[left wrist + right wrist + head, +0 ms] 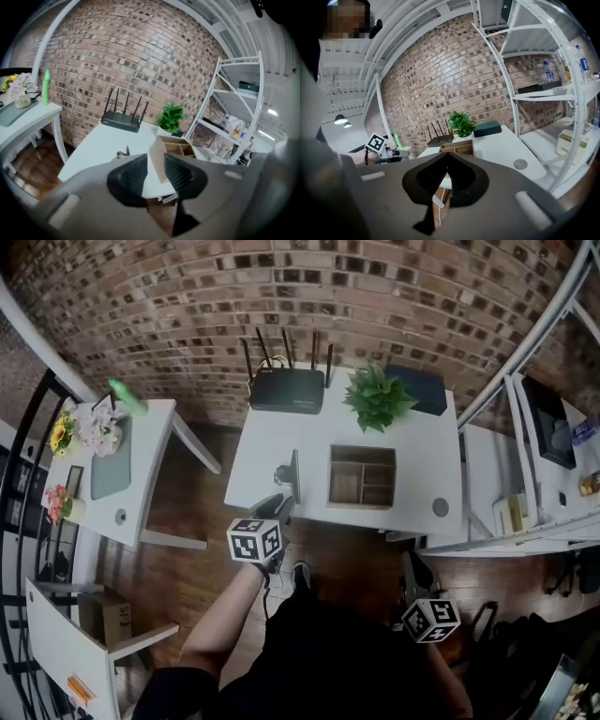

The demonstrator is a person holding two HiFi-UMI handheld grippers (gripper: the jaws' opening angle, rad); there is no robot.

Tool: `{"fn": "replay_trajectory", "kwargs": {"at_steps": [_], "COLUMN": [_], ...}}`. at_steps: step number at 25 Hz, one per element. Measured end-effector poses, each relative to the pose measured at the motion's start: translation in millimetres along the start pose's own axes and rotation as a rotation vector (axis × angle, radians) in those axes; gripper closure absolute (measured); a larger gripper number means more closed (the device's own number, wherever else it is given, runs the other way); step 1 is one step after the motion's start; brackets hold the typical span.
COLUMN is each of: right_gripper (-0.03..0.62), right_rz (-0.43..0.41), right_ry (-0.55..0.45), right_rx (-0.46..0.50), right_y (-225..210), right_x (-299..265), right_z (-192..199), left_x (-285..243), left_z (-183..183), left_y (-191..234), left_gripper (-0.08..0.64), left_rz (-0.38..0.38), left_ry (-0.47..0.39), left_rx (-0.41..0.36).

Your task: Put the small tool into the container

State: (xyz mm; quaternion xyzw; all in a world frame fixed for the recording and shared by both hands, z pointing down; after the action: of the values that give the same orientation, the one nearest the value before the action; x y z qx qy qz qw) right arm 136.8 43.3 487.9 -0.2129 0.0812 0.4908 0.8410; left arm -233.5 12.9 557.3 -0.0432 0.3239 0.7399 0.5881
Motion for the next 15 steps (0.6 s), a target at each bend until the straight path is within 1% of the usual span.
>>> {"fn": "replay_trajectory", "kwargs": {"at_steps": [2, 4, 7, 11, 15], "right_gripper": [0.581, 0.581, 0.581, 0.581, 0.581], "right_rz": [0.018, 0.027, 0.029, 0.02, -0.02], "right_ry": [0.01, 0.02, 0.036, 0.061, 0.07], "right_rx": [0.012, 0.023, 0.043, 0.069, 0.081], "right_y": [11.3, 22.4, 33.2, 37.8, 38.2], "right_x": [-12.5, -23.8, -39.4, -58.6, -77.0], "right_z": [-3.0, -4.5, -7.2, -9.7, -13.6], "left_x": [-19.6, -40.6, -67.4, -91.5, -109.9], "left_z": [-3.0, -2.2, -0.4, 4.7, 5.6], "left_y": [33.5, 62.9, 94.7, 113.5, 117.3], "left_gripper": [0.442, 0.434, 0.428, 0.428, 0.428], "left_rz": [-0.011, -0.004, -0.011, -0.015, -0.019], "left_ry": [0.045, 0.09, 0.146, 0.192, 0.233], "left_rx": [0.027, 0.076, 0.125, 0.17, 0.176]}}
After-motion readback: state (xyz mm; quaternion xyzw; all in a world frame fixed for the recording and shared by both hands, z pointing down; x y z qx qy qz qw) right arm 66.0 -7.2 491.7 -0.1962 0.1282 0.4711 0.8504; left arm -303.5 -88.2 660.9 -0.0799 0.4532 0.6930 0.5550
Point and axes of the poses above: the fingertips, and each gripper's own axes: x backward along the fingers, y to its left, z out of its underside, the point moved 9 cm from there along x, backward along the fingers, and after that the axes turned 4 degrees about z, right-handed, at the moved point
